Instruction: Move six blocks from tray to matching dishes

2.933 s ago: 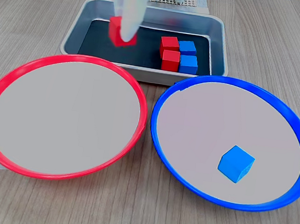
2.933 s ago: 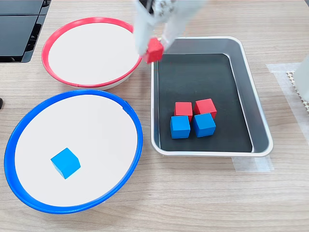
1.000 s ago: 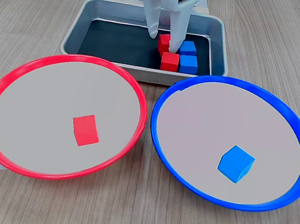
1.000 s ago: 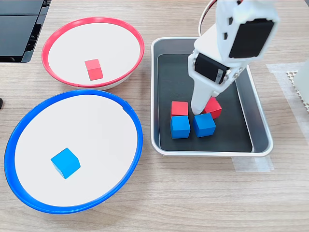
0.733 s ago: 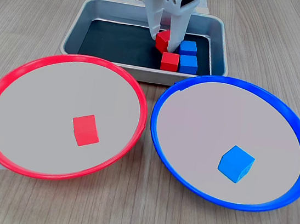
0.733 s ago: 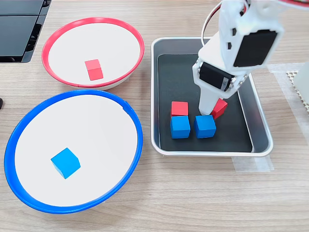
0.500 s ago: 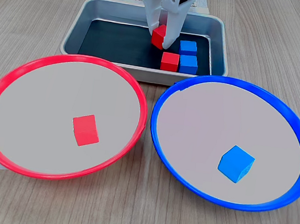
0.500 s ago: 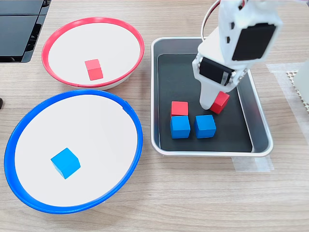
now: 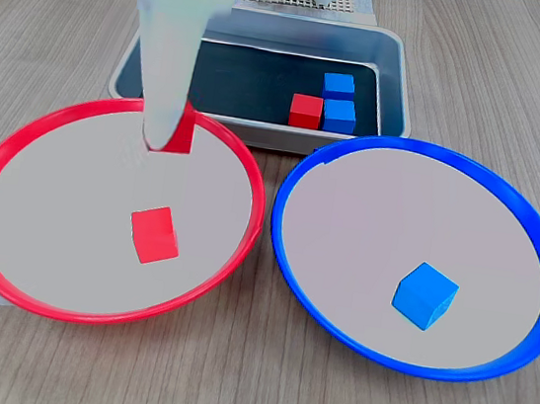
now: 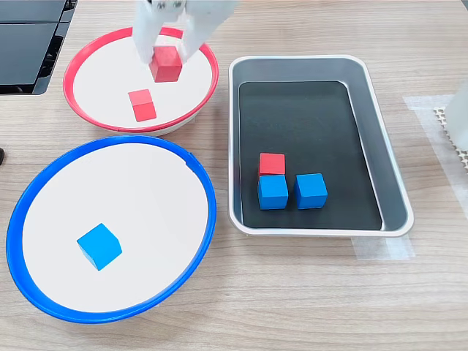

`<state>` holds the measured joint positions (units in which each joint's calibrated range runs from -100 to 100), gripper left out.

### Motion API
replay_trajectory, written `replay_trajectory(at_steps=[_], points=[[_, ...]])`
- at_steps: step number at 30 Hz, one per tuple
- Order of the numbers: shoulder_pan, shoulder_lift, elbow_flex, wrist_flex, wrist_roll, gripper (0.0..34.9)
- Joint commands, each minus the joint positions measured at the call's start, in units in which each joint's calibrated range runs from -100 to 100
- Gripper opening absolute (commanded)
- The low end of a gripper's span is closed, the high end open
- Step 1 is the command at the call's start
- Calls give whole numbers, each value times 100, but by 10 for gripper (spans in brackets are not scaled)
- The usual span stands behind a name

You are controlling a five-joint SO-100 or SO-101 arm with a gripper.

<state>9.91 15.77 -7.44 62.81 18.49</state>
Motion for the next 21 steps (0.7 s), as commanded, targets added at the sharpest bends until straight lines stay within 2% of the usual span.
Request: replay_trajectory(at_steps=[1,3,5,6,7,9,12,14,18,21], points=[[77,158,-71,-523,200,184],[49,-12,166,-540,249,192],[-8,-404,539,-449,264,172],[-45,-635,758,-358,264,152],[-102,-933,1058,-259,249,117],[-234,-1581,1786,-36,225,19],[-516,-2545,3052,112,171,5],[-808,-3159,3953,63,-39,11],[-1325,-3415,4572,55,-757,119],[-1608,-3227,4636,96,-1128,154]])
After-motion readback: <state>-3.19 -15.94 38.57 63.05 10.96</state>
